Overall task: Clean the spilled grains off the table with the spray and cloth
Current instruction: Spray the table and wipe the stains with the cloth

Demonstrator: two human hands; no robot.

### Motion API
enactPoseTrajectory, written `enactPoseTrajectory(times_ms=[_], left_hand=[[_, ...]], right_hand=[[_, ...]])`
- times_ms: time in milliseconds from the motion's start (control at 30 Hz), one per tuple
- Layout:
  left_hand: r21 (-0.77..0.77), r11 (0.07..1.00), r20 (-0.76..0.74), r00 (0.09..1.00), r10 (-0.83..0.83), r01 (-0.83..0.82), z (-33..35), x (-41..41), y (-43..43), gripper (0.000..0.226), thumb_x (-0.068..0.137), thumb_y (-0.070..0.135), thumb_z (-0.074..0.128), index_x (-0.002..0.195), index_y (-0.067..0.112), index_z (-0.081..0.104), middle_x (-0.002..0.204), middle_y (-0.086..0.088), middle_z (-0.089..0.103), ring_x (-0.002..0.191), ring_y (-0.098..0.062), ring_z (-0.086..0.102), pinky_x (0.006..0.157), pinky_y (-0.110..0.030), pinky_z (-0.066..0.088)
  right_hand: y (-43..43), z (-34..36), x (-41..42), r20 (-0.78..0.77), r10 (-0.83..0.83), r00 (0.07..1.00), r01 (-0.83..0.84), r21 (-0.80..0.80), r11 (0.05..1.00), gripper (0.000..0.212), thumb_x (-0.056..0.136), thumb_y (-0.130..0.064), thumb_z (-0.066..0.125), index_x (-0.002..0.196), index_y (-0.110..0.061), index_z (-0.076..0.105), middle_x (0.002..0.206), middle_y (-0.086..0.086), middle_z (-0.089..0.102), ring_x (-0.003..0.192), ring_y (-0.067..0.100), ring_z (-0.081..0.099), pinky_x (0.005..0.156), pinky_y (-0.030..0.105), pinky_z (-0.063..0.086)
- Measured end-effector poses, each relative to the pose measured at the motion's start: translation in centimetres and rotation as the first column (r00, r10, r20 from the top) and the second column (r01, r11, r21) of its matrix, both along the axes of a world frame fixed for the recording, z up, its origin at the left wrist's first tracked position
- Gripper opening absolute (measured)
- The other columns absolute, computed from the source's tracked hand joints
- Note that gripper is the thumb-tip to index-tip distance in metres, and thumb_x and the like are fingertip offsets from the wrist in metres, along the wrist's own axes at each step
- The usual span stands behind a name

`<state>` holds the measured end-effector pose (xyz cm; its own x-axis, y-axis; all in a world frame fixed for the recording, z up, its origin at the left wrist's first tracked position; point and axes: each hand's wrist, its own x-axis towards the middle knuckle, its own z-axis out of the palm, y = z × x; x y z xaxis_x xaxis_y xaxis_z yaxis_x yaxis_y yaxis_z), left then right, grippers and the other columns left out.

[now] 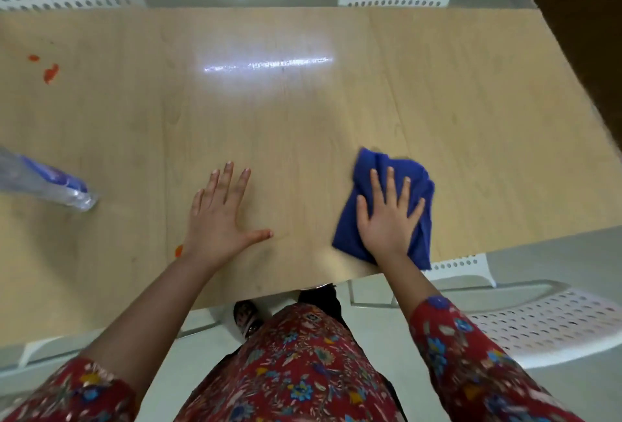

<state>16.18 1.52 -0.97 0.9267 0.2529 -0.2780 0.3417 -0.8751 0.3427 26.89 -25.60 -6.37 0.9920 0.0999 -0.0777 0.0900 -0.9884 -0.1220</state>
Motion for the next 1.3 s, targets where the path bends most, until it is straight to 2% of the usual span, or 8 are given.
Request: enactPoseTrajectory(times_ms=[133, 267, 400, 533, 700, 767, 1033, 1300], left_hand=[[0.025, 0.997, 0.059, 0.996, 0.065, -0.067, -0.7, -4.8, 2.6, 0.100, 0.077, 0.072, 0.054, 0.153, 0.036, 0.001, 0.161, 0.010, -0.010, 0.149, -0.014, -0.008, 0.119, -0.042, 0.006], [0.047, 0.984, 0.122, 0.979, 0.162, -0.169, -1.8, -8.5, 6.7, 0.080, 0.087, 0.068, 0.031, 0.153, 0.024, 0.022, 0.161, 0.001, 0.018, 0.148, -0.022, 0.016, 0.115, -0.047, 0.023], [0.068, 0.978, 0.162, 0.969, 0.184, -0.197, -2.9, -10.4, 9.6, 0.069, 0.091, 0.052, 0.024, 0.149, 0.017, 0.033, 0.155, -0.004, 0.034, 0.144, -0.025, 0.027, 0.112, -0.046, 0.028], [0.080, 0.974, 0.208, 0.960, 0.190, -0.210, -4.0, -10.3, 10.6, 0.060, 0.095, 0.043, 0.027, 0.146, 0.014, 0.040, 0.151, -0.007, 0.041, 0.141, -0.027, 0.033, 0.110, -0.047, 0.029], [0.081, 0.965, 0.251, 0.942, 0.222, -0.249, -4.6, -10.7, 10.5, 0.057, 0.096, 0.039, 0.026, 0.143, 0.014, 0.045, 0.149, -0.005, 0.044, 0.140, -0.026, 0.036, 0.112, -0.046, 0.026], [0.064, 0.961, 0.274, 0.931, 0.241, -0.268, -4.8, -10.8, 10.7, 0.055, 0.096, 0.038, 0.027, 0.140, 0.014, 0.049, 0.147, -0.004, 0.046, 0.139, -0.025, 0.037, 0.113, -0.046, 0.025], [-0.008, 0.962, 0.381, 0.889, 0.255, -0.273, -4.9, -10.3, 10.9, 0.048, 0.095, 0.029, 0.033, 0.131, 0.009, 0.058, 0.140, -0.006, 0.053, 0.132, -0.028, 0.044, 0.108, -0.045, 0.033], [-0.071, 0.955, 0.405, 0.867, 0.291, -0.287, -5.8, -10.7, 11.5, 0.050, 0.095, 0.023, 0.029, 0.136, 0.007, 0.053, 0.140, -0.009, 0.053, 0.130, -0.026, 0.049, 0.109, -0.046, 0.036]], right_hand=[[7.4, 0.1, -3.1, 0.024, 0.251, 0.968, -0.252, 0.027, 0.967, 0.059, 0.097, -0.054, 0.022, 0.153, -0.035, 0.022, 0.162, -0.007, 0.016, 0.150, 0.025, 0.010, 0.117, 0.060, 0.006], [3.7, 0.0, -8.1, 0.020, 0.464, 0.886, -0.464, 0.020, 0.885, 0.056, 0.099, -0.051, 0.025, 0.153, -0.035, 0.022, 0.162, -0.009, 0.015, 0.150, 0.019, 0.011, 0.117, 0.054, 0.015], [0.0, 0.3, -5.9, -0.033, 0.209, 0.977, -0.210, -0.024, 0.977, 0.058, 0.096, -0.052, 0.021, 0.153, -0.038, 0.022, 0.162, -0.010, 0.015, 0.150, 0.018, 0.013, 0.117, 0.057, 0.013], [7.3, 0.4, -2.5, -0.075, -0.026, 0.997, 0.027, 0.015, 1.000, 0.058, 0.098, -0.053, 0.016, 0.154, -0.039, 0.010, 0.164, -0.009, 0.004, 0.151, 0.024, -0.001, 0.116, 0.061, 0.000], [12.5, 0.5, -9.7, -0.031, 0.514, 0.857, -0.514, 0.027, 0.858, 0.056, 0.098, -0.049, 0.026, 0.153, -0.038, 0.020, 0.162, -0.010, 0.012, 0.151, 0.022, 0.008, 0.117, 0.058, 0.007], [9.1, 0.6, -10.6, -0.017, 0.572, 0.820, -0.572, 0.034, 0.820, 0.055, 0.099, -0.048, 0.029, 0.153, -0.039, 0.018, 0.162, -0.012, 0.012, 0.151, 0.018, 0.008, 0.118, 0.055, 0.011], [14.3, 1.6, -2.9, -0.070, 0.074, 0.995, -0.065, 0.130, 0.989, 0.048, 0.103, -0.041, 0.019, 0.151, -0.040, 0.024, 0.160, -0.019, 0.014, 0.150, 0.013, 0.008, 0.118, 0.050, 0.003], [23.6, 1.2, -14.9, -0.053, 0.659, 0.750, -0.645, 0.165, 0.746, 0.056, 0.098, -0.051, 0.025, 0.153, -0.036, 0.022, 0.163, -0.010, 0.011, 0.151, 0.021, 0.001, 0.118, 0.056, 0.002]])
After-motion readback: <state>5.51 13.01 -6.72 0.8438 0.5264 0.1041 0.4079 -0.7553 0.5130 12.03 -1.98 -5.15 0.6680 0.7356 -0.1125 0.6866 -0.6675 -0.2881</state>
